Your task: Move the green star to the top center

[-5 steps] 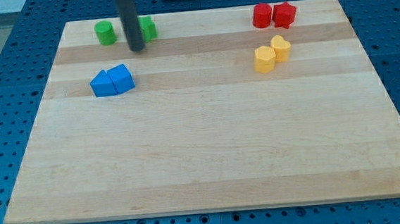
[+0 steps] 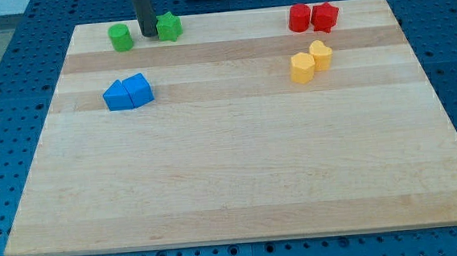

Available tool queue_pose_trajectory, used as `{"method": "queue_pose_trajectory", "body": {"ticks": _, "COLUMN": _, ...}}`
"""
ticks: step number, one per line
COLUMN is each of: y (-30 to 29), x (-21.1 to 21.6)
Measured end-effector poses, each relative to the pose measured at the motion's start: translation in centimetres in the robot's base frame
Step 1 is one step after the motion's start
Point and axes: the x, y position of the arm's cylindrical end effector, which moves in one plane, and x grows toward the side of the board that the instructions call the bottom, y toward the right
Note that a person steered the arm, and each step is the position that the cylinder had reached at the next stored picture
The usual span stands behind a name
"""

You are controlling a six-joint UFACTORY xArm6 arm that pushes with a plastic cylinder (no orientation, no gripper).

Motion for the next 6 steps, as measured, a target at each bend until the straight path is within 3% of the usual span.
{"method": "queue_pose_trajectory", "body": {"ticks": 2, "y": 1.4, "x": -0.3}}
{"method": "queue_pose_trajectory", "body": {"ticks": 4, "y": 6.7, "x": -0.3}}
{"method": "queue_pose_trajectory", "body": {"ticks": 6, "y": 8.0, "x": -2.9}}
